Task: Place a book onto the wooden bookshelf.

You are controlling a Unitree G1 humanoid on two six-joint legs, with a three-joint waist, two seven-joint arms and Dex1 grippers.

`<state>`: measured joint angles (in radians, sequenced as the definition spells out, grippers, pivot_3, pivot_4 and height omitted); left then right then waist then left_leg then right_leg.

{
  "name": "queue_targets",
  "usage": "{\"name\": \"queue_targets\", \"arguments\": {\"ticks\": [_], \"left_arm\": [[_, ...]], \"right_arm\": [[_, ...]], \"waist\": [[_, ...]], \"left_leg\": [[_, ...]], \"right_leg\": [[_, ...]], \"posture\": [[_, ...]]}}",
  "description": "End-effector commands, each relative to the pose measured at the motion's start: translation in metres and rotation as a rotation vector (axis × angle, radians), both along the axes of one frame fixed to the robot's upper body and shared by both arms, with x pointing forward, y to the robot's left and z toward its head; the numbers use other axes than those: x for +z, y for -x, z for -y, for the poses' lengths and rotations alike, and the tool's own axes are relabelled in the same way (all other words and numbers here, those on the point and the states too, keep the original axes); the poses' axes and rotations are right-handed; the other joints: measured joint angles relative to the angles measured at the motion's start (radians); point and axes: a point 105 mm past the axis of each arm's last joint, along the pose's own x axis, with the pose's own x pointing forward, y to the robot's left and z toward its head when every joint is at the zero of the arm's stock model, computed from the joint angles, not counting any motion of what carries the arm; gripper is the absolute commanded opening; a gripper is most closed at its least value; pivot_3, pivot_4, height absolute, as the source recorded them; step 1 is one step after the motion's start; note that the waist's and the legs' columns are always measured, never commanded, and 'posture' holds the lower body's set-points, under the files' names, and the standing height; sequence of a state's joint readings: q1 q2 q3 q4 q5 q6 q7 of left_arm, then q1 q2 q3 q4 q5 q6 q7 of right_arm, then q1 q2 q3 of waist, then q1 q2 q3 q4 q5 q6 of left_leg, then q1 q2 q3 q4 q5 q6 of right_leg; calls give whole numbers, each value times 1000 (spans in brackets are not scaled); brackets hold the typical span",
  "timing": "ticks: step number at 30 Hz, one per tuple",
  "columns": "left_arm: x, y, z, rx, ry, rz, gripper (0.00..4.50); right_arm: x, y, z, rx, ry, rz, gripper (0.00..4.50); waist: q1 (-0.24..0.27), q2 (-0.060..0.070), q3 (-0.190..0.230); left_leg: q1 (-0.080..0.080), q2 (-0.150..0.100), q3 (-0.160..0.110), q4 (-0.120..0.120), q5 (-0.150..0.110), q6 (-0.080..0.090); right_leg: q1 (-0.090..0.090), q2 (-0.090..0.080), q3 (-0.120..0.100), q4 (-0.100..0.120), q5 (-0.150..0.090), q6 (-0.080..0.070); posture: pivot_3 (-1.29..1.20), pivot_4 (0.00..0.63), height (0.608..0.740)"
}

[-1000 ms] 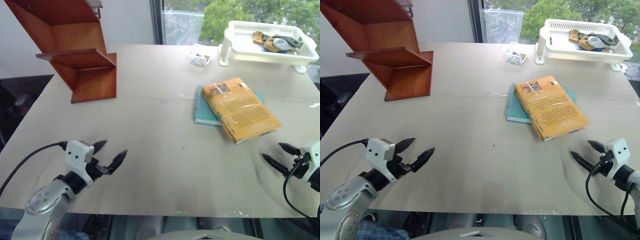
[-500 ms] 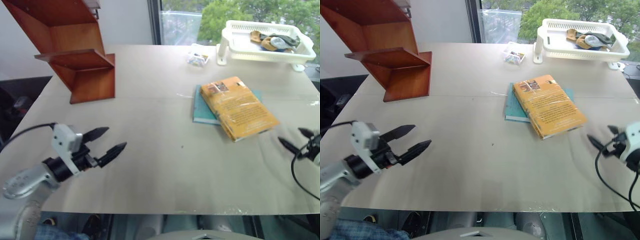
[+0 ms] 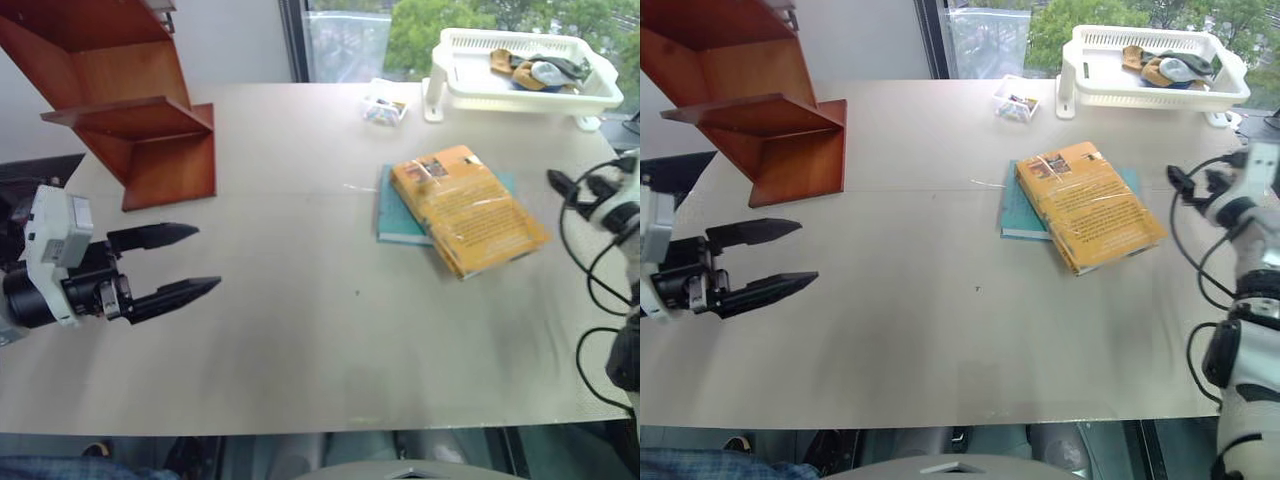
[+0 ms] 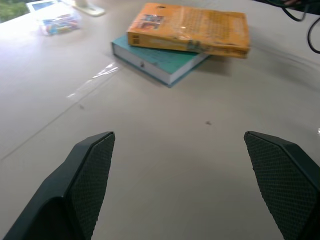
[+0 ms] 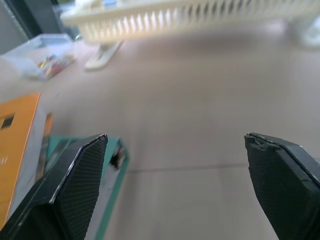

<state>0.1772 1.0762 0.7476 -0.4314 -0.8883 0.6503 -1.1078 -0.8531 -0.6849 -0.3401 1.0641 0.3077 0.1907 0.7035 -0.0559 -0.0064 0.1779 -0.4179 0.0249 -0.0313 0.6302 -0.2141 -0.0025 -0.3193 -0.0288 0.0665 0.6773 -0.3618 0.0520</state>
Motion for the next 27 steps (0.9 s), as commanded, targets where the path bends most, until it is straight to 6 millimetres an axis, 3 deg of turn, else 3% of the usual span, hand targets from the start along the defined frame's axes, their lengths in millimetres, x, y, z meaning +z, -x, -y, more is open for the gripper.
{"name": "queue_targets", "arguments": {"ticks": [1,3,7,16,27], "left_arm": [[13,7,-7,39,-40,43,4392],[15,14,-8,60,-40,49,4392],[15,28,-1,69,-13,47,4392],[-1,28,2,80,7,27,4392],[-1,28,6,46,5,37,4392]], "right_arm": [[-2,-4,-14,105,96,-78,4500],[12,-8,-12,99,146,-36,4500],[41,-15,-33,209,213,13,4500],[15,-34,-87,267,155,-19,4500],[-1,-37,-77,153,95,-53,4500]], "waist": [[-1,0,1],[-6,0,1],[-13,0,2],[-13,-1,3],[-13,-3,3]], "left_leg": [[-2,-1,2,0,1,-2],[-8,-1,3,1,2,-4],[-14,0,3,3,3,-4],[-12,1,3,5,3,-4],[-12,1,0,7,4,-5]], "right_leg": [[-3,-1,2,1,0,0],[-10,-2,3,3,0,0],[-16,-1,3,5,0,1],[-19,1,4,17,0,0],[-19,2,3,20,0,0]], "posture": [[0,150,740],[0,150,740],[0,150,740],[0,150,740],[0,150,740]]}}
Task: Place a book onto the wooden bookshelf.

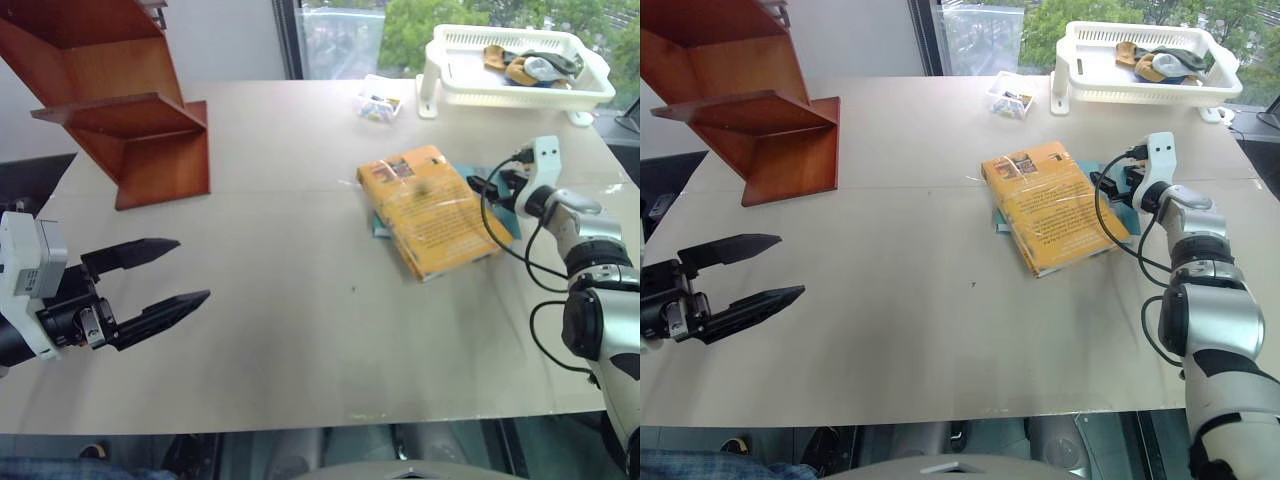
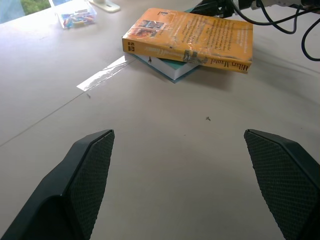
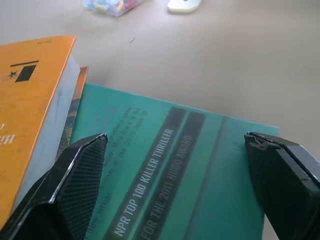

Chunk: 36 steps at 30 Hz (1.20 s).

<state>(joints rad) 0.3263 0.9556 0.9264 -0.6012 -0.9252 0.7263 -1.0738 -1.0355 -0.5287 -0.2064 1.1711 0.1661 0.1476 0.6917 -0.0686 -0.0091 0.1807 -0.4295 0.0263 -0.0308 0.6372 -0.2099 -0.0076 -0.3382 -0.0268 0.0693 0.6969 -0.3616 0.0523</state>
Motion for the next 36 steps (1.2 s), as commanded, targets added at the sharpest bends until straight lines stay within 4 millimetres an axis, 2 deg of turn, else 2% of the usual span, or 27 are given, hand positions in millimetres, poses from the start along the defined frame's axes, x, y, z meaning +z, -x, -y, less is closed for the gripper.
{"name": "queue_targets", "arguments": {"ticks": [1,8,10,11,17,24,28,30,32,34,36], "left_arm": [[4,0,3,-24,-19,32,4392],[6,-2,3,-39,-21,45,4392],[6,-2,3,-43,-21,47,4392],[6,-2,3,-44,-21,48,4392],[4,-2,3,-45,-22,51,4392],[2,0,2,-36,-28,51,4392],[0,1,2,-35,-29,44,4392],[0,1,2,-37,-30,42,4392],[0,-1,3,-43,-31,39,4392],[-1,-2,4,-57,-26,32,4392],[-3,-3,5,-67,-26,25,4392]], "right_arm": [[-3,0,11,-62,-18,-11,4500],[4,-4,28,-194,-30,13,4500],[1,-3,28,-190,-45,-1,4500],[-1,-2,26,-176,-50,-11,4500],[-25,11,-17,125,-87,-109,4500],[-44,16,-28,122,-112,-154,4500],[-50,35,-46,180,-169,-168,4500],[-51,51,-54,173,-199,-185,4500],[-52,75,-64,175,-206,-199,4500],[-51,94,-68,134,-224,-216,4500],[-50,104,-66,60,-245,-235,4500]], "waist": [[0,0,0],[-1,0,0],[-1,0,0],[-1,0,0],[-4,0,0],[-4,-4,-2],[-1,-7,-4],[3,-9,-6],[4,-9,-6],[9,-10,-6],[10,-9,-6]], "left_leg": [[0,0,0,0,0,0],[0,0,0,0,0,0],[0,0,1,0,0,0],[0,0,0,0,0,0],[0,1,1,0,0,0],[2,8,1,0,0,-1],[2,11,0,-1,1,-2],[2,12,-1,-2,1,-3],[3,12,-1,-3,1,-3],[3,12,-1,-3,2,-4],[2,12,-2,-3,2,-4]], "right_leg": [[0,0,0,0,0,0],[0,0,1,0,0,0],[0,0,1,0,0,0],[0,1,1,0,0,0],[0,2,1,0,0,0],[0,8,2,0,1,-1],[0,11,1,0,1,-2],[0,10,0,0,1,-2],[0,10,0,0,1,-2],[0,10,0,0,1,-2],[0,10,0,0,1,-2]], "posture": [[0,150,740],[0,150,740],[0,150,740],[0,150,740],[0,150,740],[0,150,740],[0,150,740],[0,150,740],[0,150,740],[0,150,740],[0,150,740]]}}
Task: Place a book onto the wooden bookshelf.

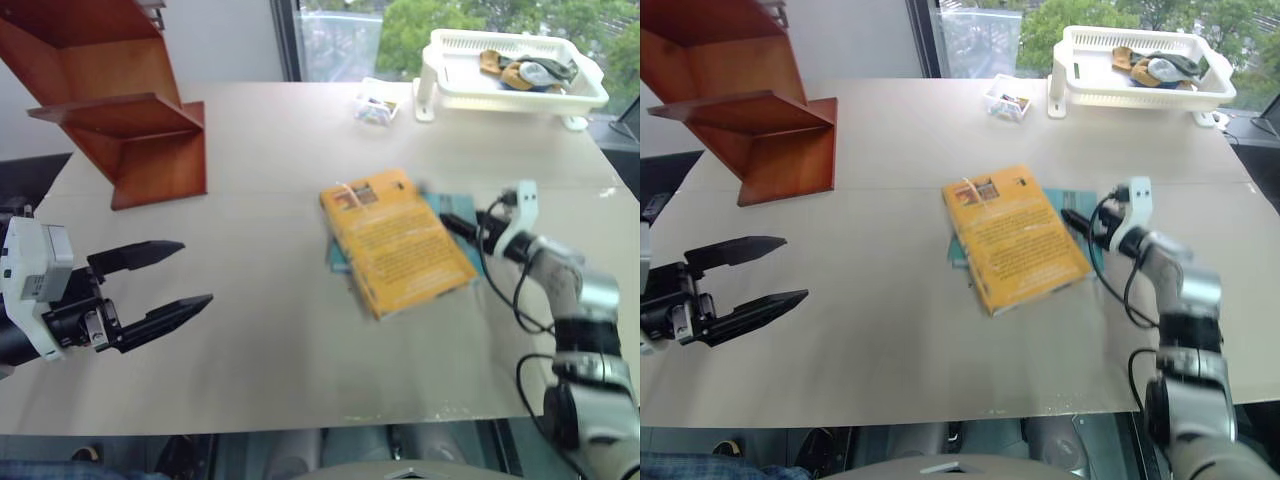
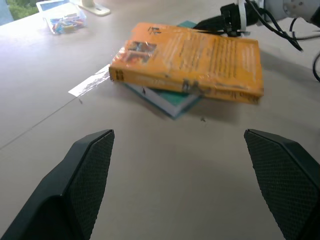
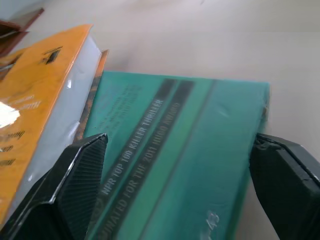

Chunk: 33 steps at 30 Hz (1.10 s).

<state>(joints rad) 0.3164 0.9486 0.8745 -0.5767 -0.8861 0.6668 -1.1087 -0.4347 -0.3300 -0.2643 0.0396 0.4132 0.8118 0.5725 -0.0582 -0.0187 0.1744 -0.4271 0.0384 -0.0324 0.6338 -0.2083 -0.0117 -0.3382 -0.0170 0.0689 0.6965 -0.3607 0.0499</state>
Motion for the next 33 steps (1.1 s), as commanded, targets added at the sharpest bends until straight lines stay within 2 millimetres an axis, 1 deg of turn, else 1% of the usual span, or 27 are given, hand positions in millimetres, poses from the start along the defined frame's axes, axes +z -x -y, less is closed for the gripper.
{"name": "queue_targets", "arguments": {"ticks": [1,4,6,12,15,17,19,20,23,27,29,33], "left_arm": [[2,-1,4,-35,-16,16,4392],[1,-5,7,-53,-9,10,4392],[0,-7,8,-63,-6,7,4392],[-3,-13,10,-86,-3,-1,4392],[-3,-14,10,-92,-2,0,4392],[-3,-15,10,-96,-1,-1,4392],[-3,-15,11,-99,0,0,4392],[-3,-15,11,-99,0,0,4392],[-3,-15,10,-98,1,0,4392],[-3,-16,9,-85,-1,1,4392],[-3,-16,7,-81,-3,1,4392],[-1,-15,5,-73,-7,2,4392]], "right_arm": [[-10,22,-2,-107,-28,-113,4500],[-7,34,-7,-191,-61,-127,4500],[-6,40,-14,-211,-75,-135,4500],[-4,46,-32,-256,-113,-158,4500],[-3,51,-38,-242,-118,-164,4500],[-2,52,-35,-243,-97,-159,4500],[3,49,-21,-261,-57,-115,4500],[9,46,-15,-265,-36,-73,4500],[36,38,2,-207,53,117,4500],[53,31,11,-118,142,259,4500],[60,28,3,-1,189,344,4500],[51,32,-19,232,290,427,4500]], "waist": [[-1,0,0],[0,0,0],[0,1,0],[-6,1,1],[-8,1,1],[-8,1,1],[-7,2,1],[-7,2,2],[-3,3,2],[-3,4,3],[-8,5,4],[-8,5,4]], "left_leg": [[0,0,1,0,0,-1],[1,0,1,0,2,-2],[1,0,0,0,2,-3],[0,0,1,-1,2,-3],[-3,0,1,-2,2,-3],[-3,0,1,-2,2,-3],[-3,0,2,-3,2,-3],[-3,0,2,-3,2,-3],[-3,-2,3,-2,2,-3],[-3,-1,3,-2,2,-3],[-3,0,3,-2,2,-3],[-3,0,3,-2,2,-3]], "right_leg": [[0,0,1,0,0,0],[0,0,1,0,2,-3],[-1,1,1,1,2,-3],[-5,1,2,1,2,-3],[-6,1,2,1,2,-3],[-6,1,2,1,2,-3],[-6,1,2,0,2,-3],[-6,1,2,0,2,-3],[-6,1,3,0,2,-3],[-6,1,3,0,2,-3],[-6,3,3,0,2,-3],[-7,3,3,0,2,-3]], "posture": [[0,150,740],[0,150,740],[0,150,740],[0,150,740],[0,150,740],[0,150,740],[0,150,740],[0,150,740],[0,150,740],[0,150,740],[0,150,740],[0,150,740]]}}
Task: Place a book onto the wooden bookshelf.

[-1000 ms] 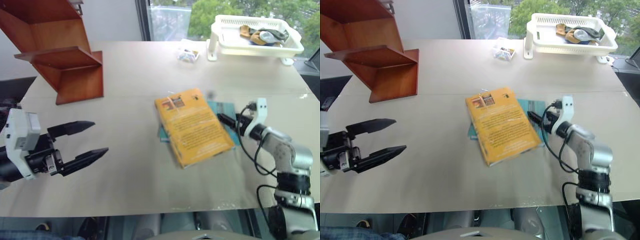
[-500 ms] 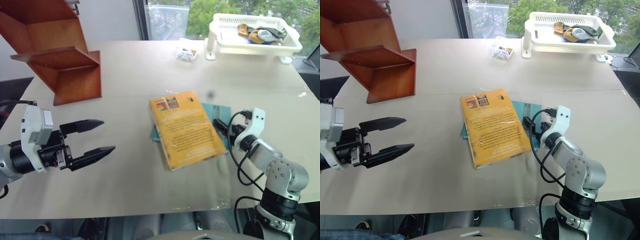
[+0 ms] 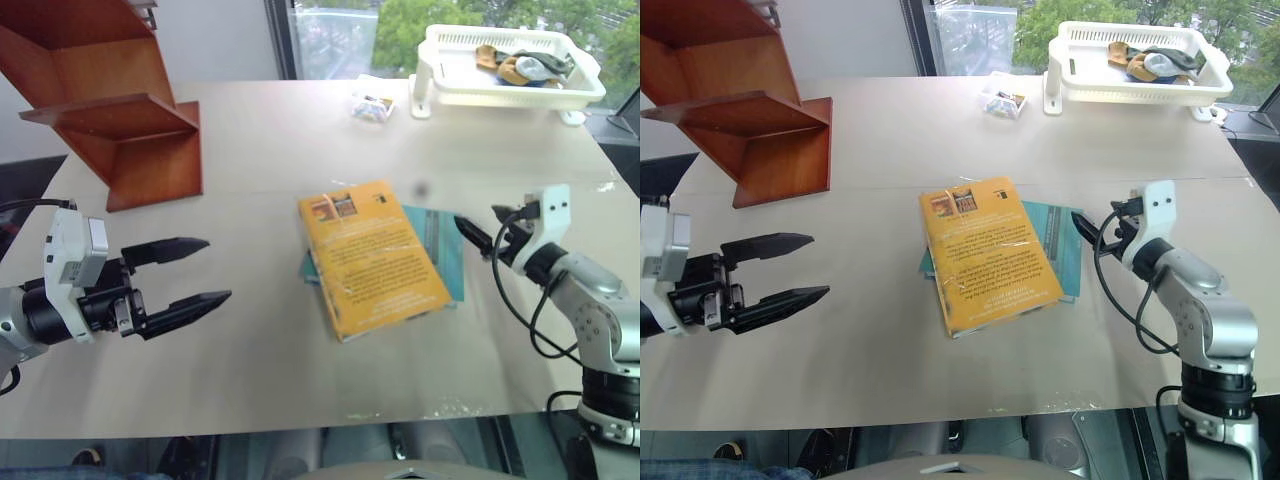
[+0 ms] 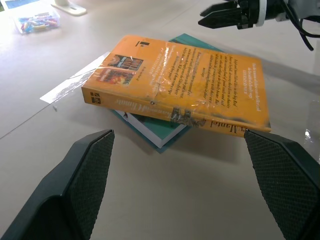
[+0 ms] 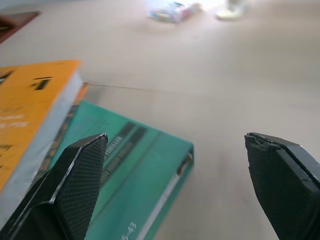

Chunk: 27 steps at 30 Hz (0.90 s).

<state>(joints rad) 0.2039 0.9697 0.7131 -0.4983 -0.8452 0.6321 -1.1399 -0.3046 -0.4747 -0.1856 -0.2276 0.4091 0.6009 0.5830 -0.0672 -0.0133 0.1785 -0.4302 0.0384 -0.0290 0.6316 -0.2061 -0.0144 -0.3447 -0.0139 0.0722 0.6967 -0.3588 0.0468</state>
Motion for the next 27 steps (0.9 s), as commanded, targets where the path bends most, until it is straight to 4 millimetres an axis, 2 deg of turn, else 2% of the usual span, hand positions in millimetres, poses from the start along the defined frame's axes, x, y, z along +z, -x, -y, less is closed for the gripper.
{"name": "queue_targets", "arguments": {"ticks": [1,4,8,13,22,27], "left_arm": [[7,2,-5,13,-29,29,4392],[8,5,-8,26,-43,25,4392],[9,9,-11,40,-46,27,4392],[8,12,-17,78,-66,22,4392],[7,11,-24,98,-83,13,4392],[6,10,-25,105,-74,11,4392]], "right_arm": [[-1,7,-27,226,126,98,4500],[-13,13,-40,328,206,100,4500],[-22,20,-51,407,208,88,4500],[-16,24,-69,452,147,103,4500],[-13,10,-92,465,124,140,4500],[-14,0,-95,451,120,152,4500]], "waist": [[1,0,0],[1,0,0],[7,0,0],[9,0,0],[10,0,0],[11,-1,0]], "left_leg": [[0,0,0,0,0,0],[0,0,0,0,0,0],[0,0,-1,1,0,0],[0,0,-1,2,0,0],[0,0,-2,2,0,0],[0,0,-2,2,0,0]], "right_leg": [[0,0,0,0,0,0],[0,0,0,0,0,0],[0,-1,-1,0,0,0],[1,-1,-1,1,0,0],[1,-1,-2,1,0,0],[1,-1,-2,1,0,0]], "posture": [[0,150,740],[0,150,740],[0,150,740],[0,150,740],[0,150,740],[0,150,740]]}}
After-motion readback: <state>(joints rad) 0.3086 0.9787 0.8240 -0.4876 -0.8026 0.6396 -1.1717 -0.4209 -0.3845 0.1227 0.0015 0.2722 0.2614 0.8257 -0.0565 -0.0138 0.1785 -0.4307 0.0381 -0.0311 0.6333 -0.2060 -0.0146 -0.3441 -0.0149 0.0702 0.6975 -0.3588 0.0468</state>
